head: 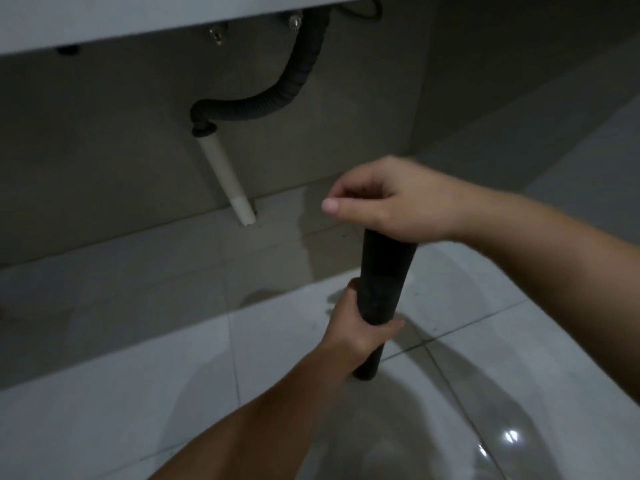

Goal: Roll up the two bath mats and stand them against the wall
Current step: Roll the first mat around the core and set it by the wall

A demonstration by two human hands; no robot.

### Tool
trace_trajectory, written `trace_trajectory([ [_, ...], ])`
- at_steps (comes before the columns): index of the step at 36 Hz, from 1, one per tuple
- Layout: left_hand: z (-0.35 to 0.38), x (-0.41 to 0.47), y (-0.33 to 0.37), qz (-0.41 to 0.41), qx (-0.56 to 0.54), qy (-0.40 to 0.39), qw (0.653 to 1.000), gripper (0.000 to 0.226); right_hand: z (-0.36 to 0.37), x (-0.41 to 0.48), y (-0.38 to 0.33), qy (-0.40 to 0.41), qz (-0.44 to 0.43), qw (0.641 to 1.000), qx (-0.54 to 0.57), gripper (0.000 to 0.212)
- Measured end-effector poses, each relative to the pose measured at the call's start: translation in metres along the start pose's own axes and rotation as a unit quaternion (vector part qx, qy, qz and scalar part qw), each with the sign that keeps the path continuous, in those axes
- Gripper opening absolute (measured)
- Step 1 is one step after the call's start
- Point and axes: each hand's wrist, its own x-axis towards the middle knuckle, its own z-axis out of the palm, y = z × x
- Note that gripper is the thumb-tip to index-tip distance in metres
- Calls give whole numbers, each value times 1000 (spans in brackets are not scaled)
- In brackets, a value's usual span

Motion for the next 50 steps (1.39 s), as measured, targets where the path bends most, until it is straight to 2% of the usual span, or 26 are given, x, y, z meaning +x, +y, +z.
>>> trace_trajectory([
  [3, 8, -8, -18, 0, -4, 15, 1000, 57, 27, 1, 8, -75, 36, 990, -112, 60],
  [5, 9, -12, -24, 22, -25, 33, 999, 54, 29, 0, 7, -79, 58, 989, -109, 69],
  [9, 9, -11, -16, 56, -38, 45, 997, 49, 14, 2, 2, -17, 50, 999, -13, 71],
  [11, 9, -12, -14, 67, -29, 39, 997, 47, 20, 4, 1, -10, 51, 998, -46, 70],
  [14, 10, -15, -18, 60, -26, 46, 997, 46, 43, 8, 3, -82, 87, 984, -133, 74],
  [18, 9, -16, -20, 63, -19, 61, 996, 46, 24, 17, 1, -33, 104, 994, 0, 74],
  [20, 10, -16, -20, 68, 7, 60, 996, 50, 16, 18, 4, 8, 108, 994, 12, 71],
  [21, 11, -16, -21, 67, 17, 59, 996, 49, 20, 18, 6, 6, 117, 993, -19, 72],
  [23, 11, -18, -23, 65, 30, 61, 996, 44, 40, 15, 10, -62, 134, 987, -58, 76],
  [25, 12, -18, -23, 63, 39, 60, 995, 39, 54, 10, 7, -119, 153, 981, -13, 76],
  [28, 12, -16, -15, 49, 31, 55, 997, 30, 39, 16, 3, -81, 117, 990, 4, 78],
  [30, 13, -12, -9, 58, 65, 57, 995, 27, 17, 14, 3, -71, 101, 992, -17, 69],
  [33, 10, -3, 1, 61, 114, 31, 991, 26, -10, 1, 12, -145, 83, 981, -97, 52],
  [36, 8, 7, 14, 50, 154, -18, 987, 31, -16, -17, 25, -257, 90, 940, -208, 35],
  [37, 8, 10, 19, 46, 175, -37, 983, 29, -12, -21, 32, -272, 93, 927, -242, 32],
  [41, 8, 24, 38, 46, 265, -95, 958, 25, 0, -32, 69, -231, 85, 895, -372, 33],
  [43, 11, 33, 44, 55, 292, -117, 948, 27, -1, -39, 89, -218, 116, 906, -344, 35],
  [46, 17, 48, 48, 67, 285, -116, 949, 41, -7, -50, 121, -184, 163, 939, -243, 32],
  [48, 22, 58, 51, 87, 295, -52, 950, 59, -13, -57, 147, -141, 195, 956, -167, 30],
  [50, 29, 66, 52, 101, 267, 34, 958, 62, -19, -63, 175, -87, 234, 965, -85, 28],
])
